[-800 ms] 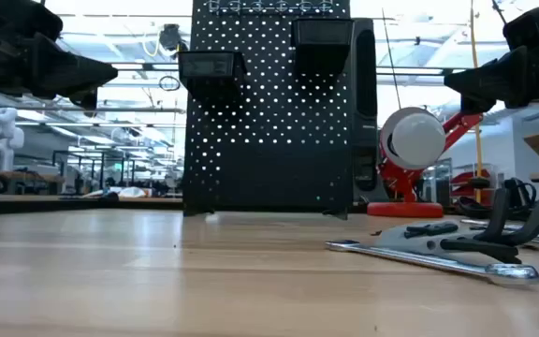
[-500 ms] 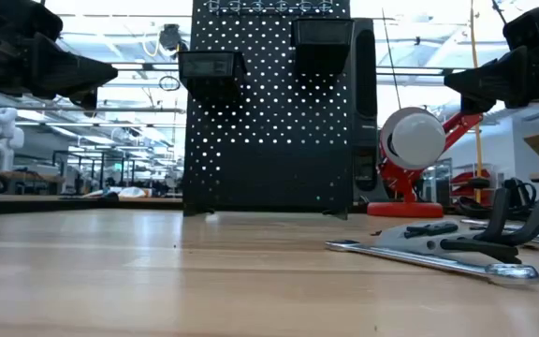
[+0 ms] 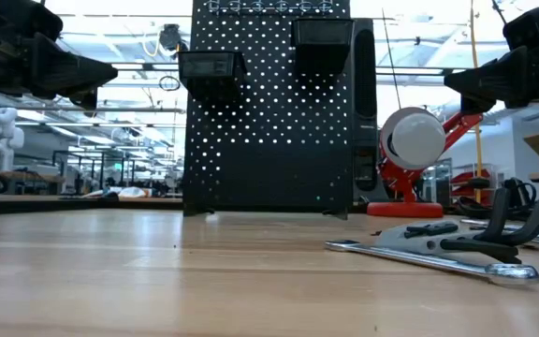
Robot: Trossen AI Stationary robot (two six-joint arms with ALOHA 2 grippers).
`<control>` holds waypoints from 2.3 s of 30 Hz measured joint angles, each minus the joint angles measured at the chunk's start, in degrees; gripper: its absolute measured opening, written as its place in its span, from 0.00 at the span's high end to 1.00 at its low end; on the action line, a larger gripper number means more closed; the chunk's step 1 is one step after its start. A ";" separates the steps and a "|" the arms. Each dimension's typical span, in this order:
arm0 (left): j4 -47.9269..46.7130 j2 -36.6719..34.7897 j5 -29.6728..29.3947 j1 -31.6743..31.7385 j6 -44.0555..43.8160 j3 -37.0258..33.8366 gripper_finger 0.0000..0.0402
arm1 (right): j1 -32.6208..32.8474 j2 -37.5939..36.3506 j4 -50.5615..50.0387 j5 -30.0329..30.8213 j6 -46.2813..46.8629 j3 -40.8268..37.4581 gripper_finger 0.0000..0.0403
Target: Hang tools onto peg board
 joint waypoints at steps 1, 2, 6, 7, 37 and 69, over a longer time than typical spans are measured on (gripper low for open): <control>0.00 0.00 -0.02 0.00 0.00 0.00 0.86 | -0.02 -0.02 0.00 0.00 -0.01 0.01 0.97; 0.00 0.00 0.00 0.00 0.00 0.00 0.86 | -0.02 -0.02 0.00 0.00 -0.01 0.00 0.97; 0.00 0.00 -0.02 0.00 0.00 0.00 0.86 | -0.02 -0.01 0.00 0.00 -0.01 0.00 0.97; 0.00 -0.01 -0.01 0.00 0.00 0.02 0.86 | -0.02 -0.02 0.00 0.00 0.00 0.00 0.97; -0.01 -0.01 -0.01 0.00 0.00 0.00 0.86 | -0.02 1.06 25.83 0.00 29.63 9.13 0.97; 13.06 0.35 -1.09 0.00 -12.56 0.00 0.86 | 0.05 41.29 7.73 -9.46 37.73 24.00 0.97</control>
